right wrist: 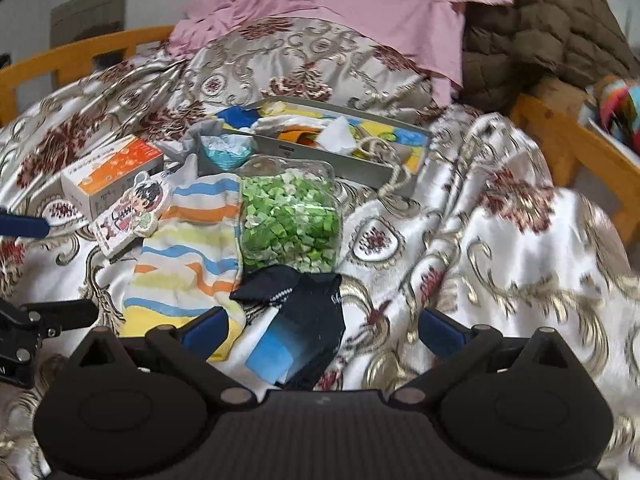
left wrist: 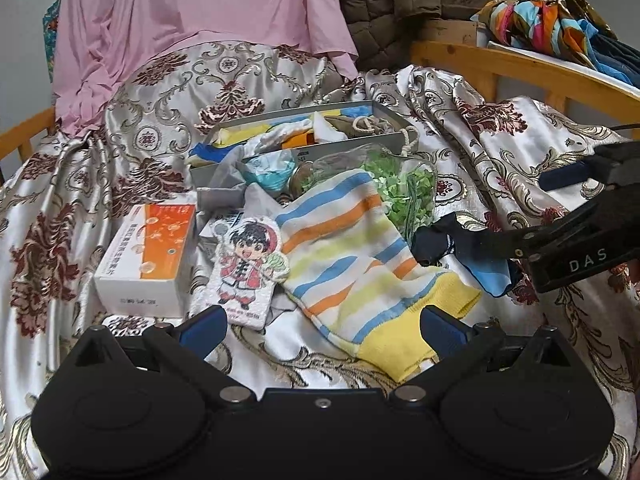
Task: Organize soft objects
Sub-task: 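Grasp the striped towel with the left gripper while the right gripper grasps the dark navy cloth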
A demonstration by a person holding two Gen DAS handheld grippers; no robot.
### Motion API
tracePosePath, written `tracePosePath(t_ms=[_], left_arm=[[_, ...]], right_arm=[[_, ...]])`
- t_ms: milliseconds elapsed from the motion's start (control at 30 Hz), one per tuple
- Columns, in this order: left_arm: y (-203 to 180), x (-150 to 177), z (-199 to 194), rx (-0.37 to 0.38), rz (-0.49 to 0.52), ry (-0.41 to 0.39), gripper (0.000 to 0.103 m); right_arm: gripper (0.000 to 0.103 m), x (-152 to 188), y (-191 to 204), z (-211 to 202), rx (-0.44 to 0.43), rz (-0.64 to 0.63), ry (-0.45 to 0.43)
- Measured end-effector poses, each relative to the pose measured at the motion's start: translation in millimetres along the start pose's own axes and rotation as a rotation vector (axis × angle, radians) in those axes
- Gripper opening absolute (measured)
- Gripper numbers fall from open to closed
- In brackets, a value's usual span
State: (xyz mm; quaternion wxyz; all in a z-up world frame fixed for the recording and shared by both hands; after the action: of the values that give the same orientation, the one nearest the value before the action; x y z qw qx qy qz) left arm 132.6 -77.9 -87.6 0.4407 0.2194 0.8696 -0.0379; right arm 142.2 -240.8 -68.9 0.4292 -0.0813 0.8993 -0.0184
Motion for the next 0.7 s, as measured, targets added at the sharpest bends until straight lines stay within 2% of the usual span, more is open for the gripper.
tracePosePath(t_ms=[233,400,533,700], left_arm=[[-4.0,-2.4,16.8,0.046,0.050,-0.001,0.101],[-0.4,-3.3,31.0,0.073,0.044,0.012,0.098],[1.2,-4.0,40.6,0.105,0.019,0.020,0.093],[-2.8,-4.2,49.4,0.143,0.036,0.029,0.086]], right_arm=[[0.101,-12.4,6.4,17.2,-0.082,-0.064,-0.022],[0.093,-15.8,10.8,34.5,-0.127,-0.106,-0.004],[0.087,-15.4,10.7,45.3,-0.149,-0.091,0.007],[0.080,-11.4,15.4,52.7,-0.191,-0.097,0.016]])
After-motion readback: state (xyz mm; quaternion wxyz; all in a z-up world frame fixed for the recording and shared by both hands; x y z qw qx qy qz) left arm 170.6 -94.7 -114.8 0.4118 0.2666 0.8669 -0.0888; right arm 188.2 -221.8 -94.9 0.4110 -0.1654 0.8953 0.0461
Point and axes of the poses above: each gripper's, at about its wrist camera, not at the fingertips, and z roughly the way its jaws point, y to its left, x to its underside, the point moved 8 cm from there along z, roughly the way its jaws point, and after that the axes turned 5 degrees about z, right-handed, at the moved point
